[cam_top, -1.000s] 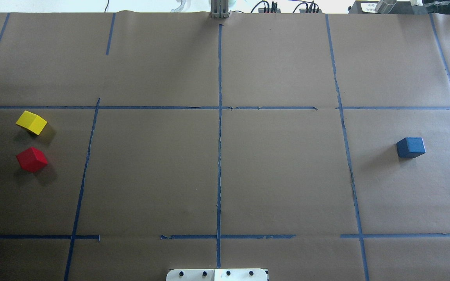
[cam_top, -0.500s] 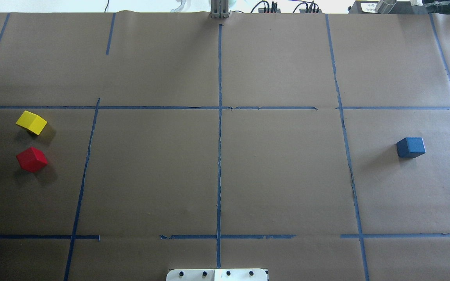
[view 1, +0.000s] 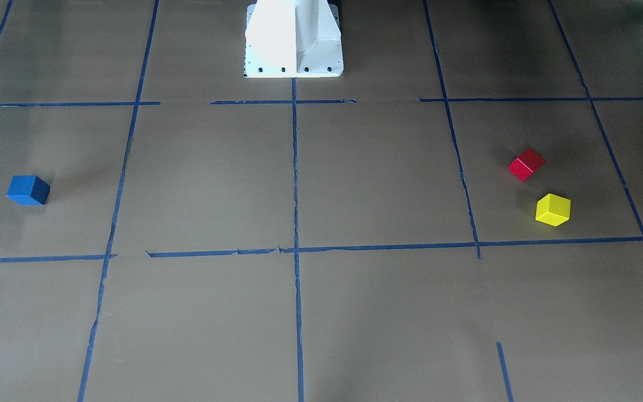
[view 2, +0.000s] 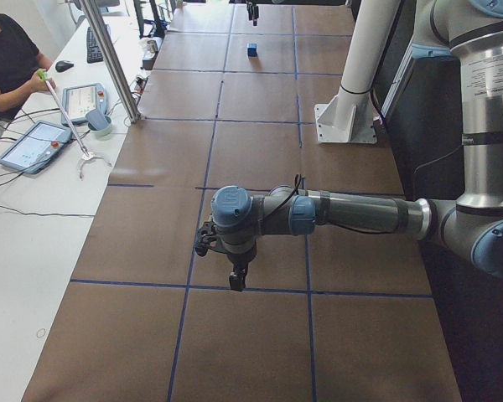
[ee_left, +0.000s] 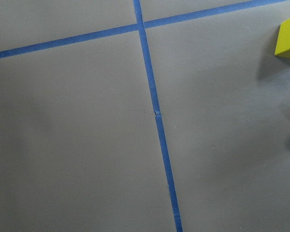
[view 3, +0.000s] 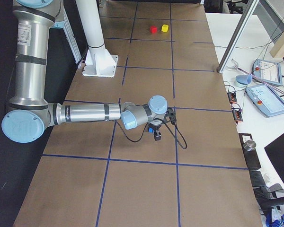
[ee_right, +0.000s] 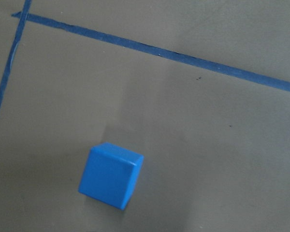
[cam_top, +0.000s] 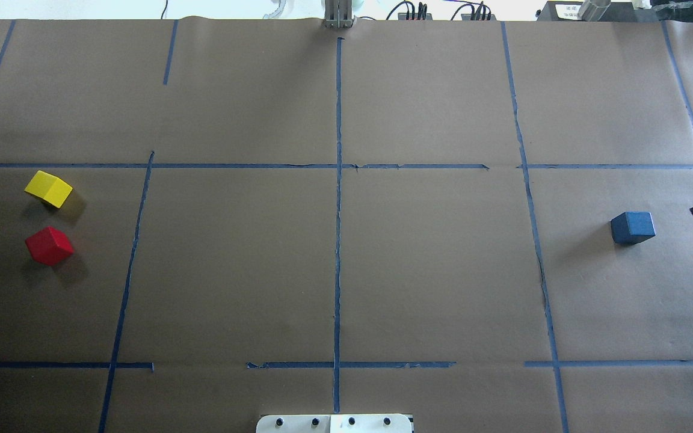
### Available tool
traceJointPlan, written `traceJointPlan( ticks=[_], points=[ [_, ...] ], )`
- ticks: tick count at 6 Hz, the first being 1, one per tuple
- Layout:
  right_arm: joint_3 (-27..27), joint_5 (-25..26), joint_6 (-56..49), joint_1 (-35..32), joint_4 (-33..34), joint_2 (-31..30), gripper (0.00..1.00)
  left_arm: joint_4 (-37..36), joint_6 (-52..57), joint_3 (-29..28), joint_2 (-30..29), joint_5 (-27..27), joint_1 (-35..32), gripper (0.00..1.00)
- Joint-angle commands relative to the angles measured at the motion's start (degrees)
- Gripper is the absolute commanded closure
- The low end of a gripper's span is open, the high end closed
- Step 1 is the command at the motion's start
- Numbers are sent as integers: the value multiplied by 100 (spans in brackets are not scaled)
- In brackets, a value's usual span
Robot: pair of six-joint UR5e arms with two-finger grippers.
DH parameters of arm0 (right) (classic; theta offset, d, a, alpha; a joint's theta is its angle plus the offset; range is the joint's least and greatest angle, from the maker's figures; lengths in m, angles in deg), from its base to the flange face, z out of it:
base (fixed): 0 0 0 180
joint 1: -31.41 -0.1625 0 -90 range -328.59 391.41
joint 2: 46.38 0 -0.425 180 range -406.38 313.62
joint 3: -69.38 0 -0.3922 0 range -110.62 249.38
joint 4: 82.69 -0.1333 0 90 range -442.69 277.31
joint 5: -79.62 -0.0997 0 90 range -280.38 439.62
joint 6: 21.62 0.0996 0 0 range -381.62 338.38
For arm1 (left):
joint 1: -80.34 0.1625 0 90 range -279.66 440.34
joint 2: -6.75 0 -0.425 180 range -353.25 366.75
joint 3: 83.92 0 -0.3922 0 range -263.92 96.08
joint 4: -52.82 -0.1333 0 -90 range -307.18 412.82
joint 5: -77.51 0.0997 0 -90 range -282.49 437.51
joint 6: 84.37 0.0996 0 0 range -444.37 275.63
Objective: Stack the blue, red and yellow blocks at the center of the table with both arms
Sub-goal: 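Lower the right gripper onto the blue cube and close it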
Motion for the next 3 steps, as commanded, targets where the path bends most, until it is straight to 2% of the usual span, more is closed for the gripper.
traceJointPlan(
  ticks=[1,3],
  points=[
    [-32,592,1674,766,-597,152,1,0,0,6,0,0,0,0],
    [3,1006,1843,1136,-591,161,1,0,0,32,0,-9,0,0]
  ],
)
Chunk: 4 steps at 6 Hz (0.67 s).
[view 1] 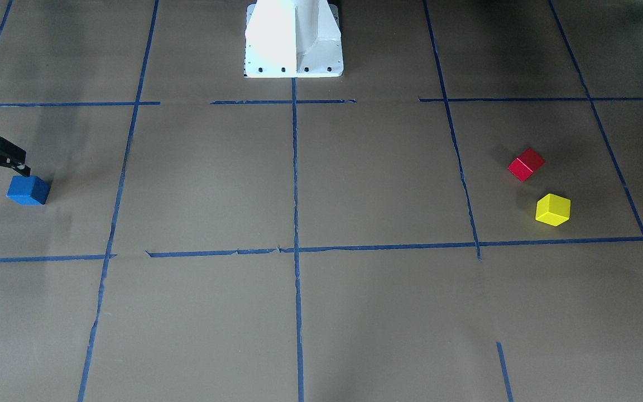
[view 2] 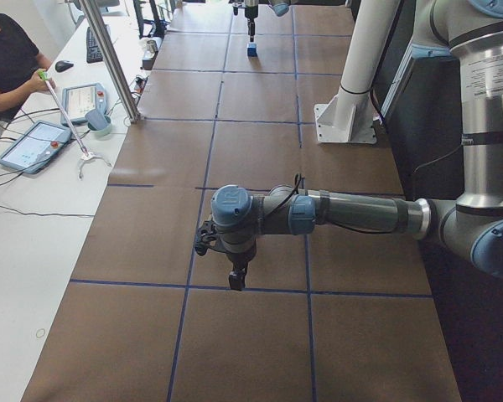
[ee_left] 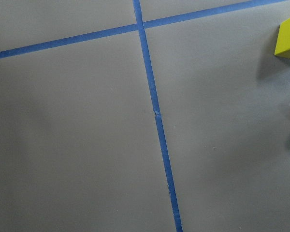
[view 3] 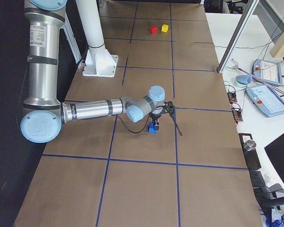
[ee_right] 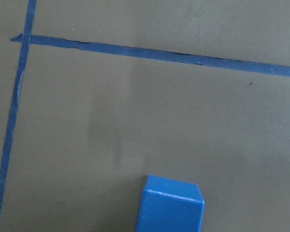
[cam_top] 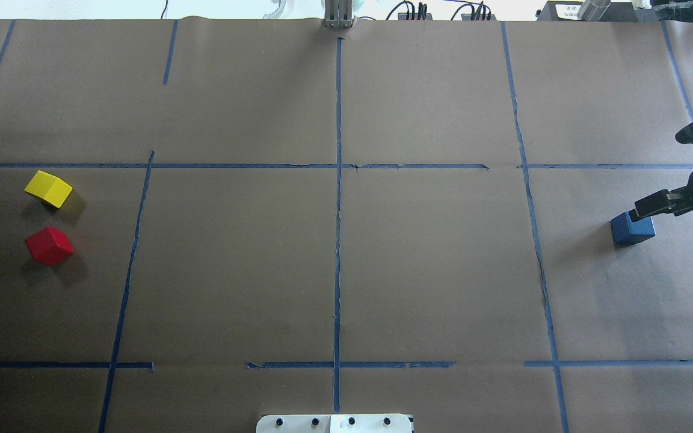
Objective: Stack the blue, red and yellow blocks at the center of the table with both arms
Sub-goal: 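Lower the right gripper onto the blue cube and close it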
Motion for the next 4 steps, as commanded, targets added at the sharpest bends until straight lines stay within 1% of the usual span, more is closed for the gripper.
traceJointPlan(
  ticks=[1,3,4],
  points=[
    [89,456,188,338,-21,6,1,0,0,-2,0,-2,0,0],
    [431,554,258,575,-38,14,1,0,0,15,0,-2,-9,0],
    [615,642,258,689,-30,197,11,0,9,59,9,-2,-9,0]
  ],
)
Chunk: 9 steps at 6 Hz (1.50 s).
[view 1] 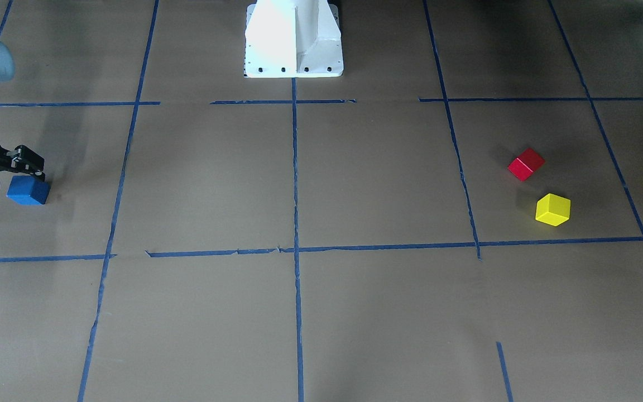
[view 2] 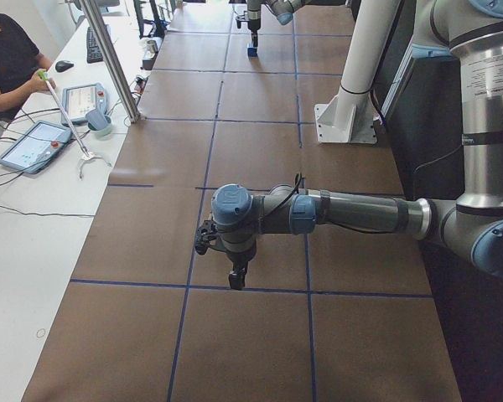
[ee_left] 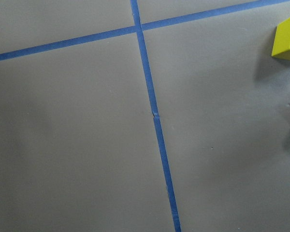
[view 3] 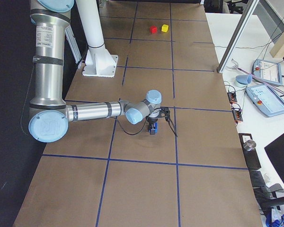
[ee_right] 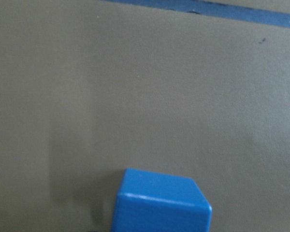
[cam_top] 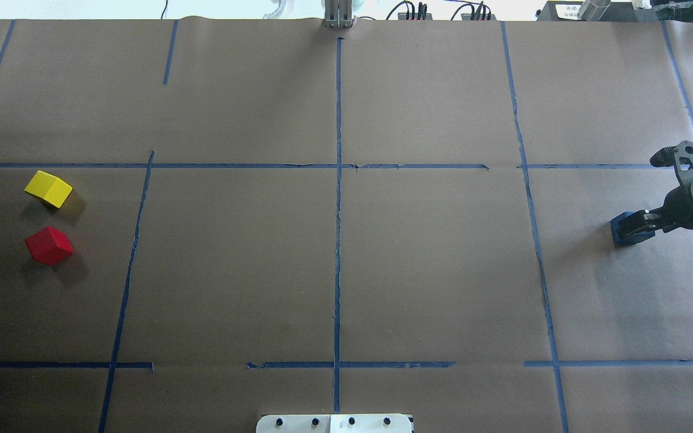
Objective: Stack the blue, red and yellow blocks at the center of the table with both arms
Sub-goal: 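Lower the right gripper onto the blue cube and close it, then carry the blue cube with the right gripper to the center grid crossing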
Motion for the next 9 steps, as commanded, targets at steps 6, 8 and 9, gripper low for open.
traceJointPlan(
  ticks=[6,8,9],
  points=[
    [-1205,-29,2261,913,1065,1676,100,0,22,49,15,9,-3,0],
    [-335,1135,4269,2312,1100,3342,100,0,22,49,15,9,-3,0],
    [569,1211,4712,2422,1100,4248,100,0,31,49,49,9,-3,0]
  ],
)
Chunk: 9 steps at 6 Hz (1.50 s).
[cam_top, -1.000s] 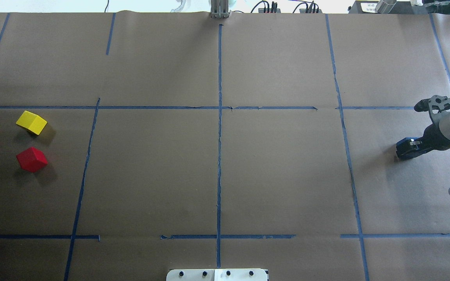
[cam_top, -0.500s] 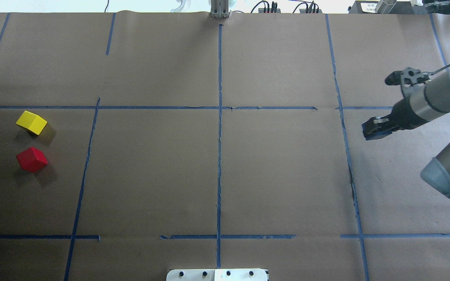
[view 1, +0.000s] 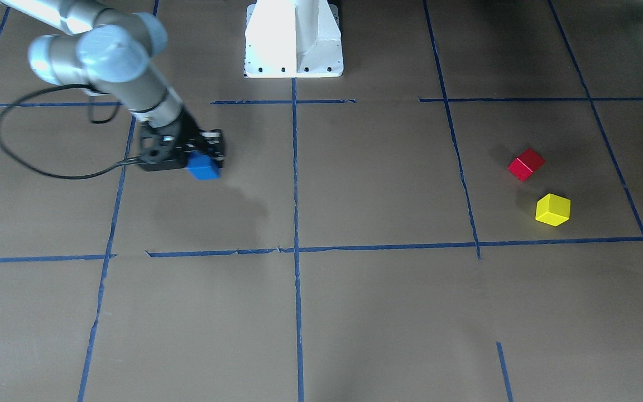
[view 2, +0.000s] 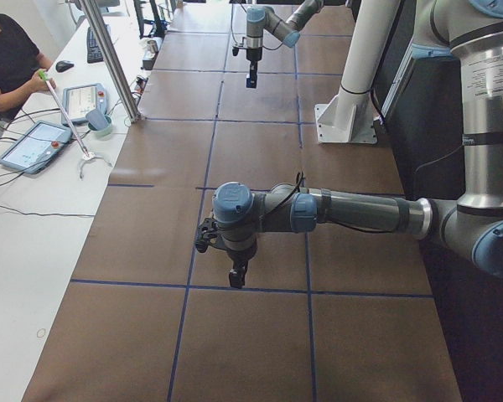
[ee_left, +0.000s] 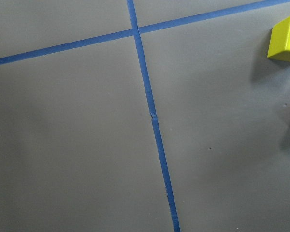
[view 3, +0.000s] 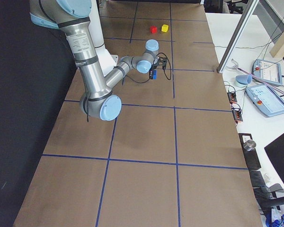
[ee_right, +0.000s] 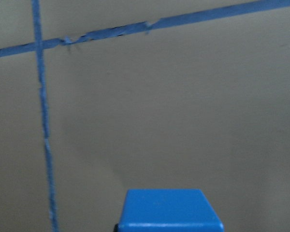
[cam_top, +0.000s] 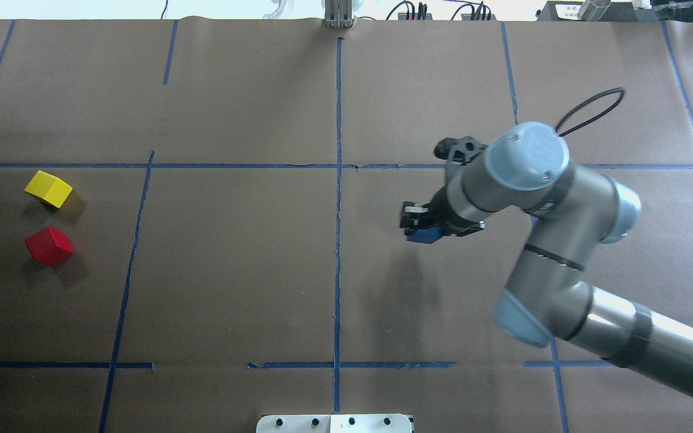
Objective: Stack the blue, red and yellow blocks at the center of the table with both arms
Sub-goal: 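Carry the blue cube with the right gripper to the center grid crossing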
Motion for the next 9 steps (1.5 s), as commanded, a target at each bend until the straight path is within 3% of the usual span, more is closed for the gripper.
traceJointPlan(
  ticks=[1,3,4,5,6,9],
  points=[
    [1431,291,746,280,0,1414,100,9,14,-2,31,0,0,0],
    [1552,476,652,368,9,1454,99,9,15,6,40,0,0,0],
    [1587,484,469,447,17,1446,82,9,15,6,40,0,0,0],
    [1639,615,406,508,17,1445,51,9,6,33,40,0,0,0],
    [1675,677,397,535,26,1463,1,0,6,41,40,0,0,0],
    [1458,652,335,422,44,1552,0,70,14,147,57,-9,43,0]
  ],
)
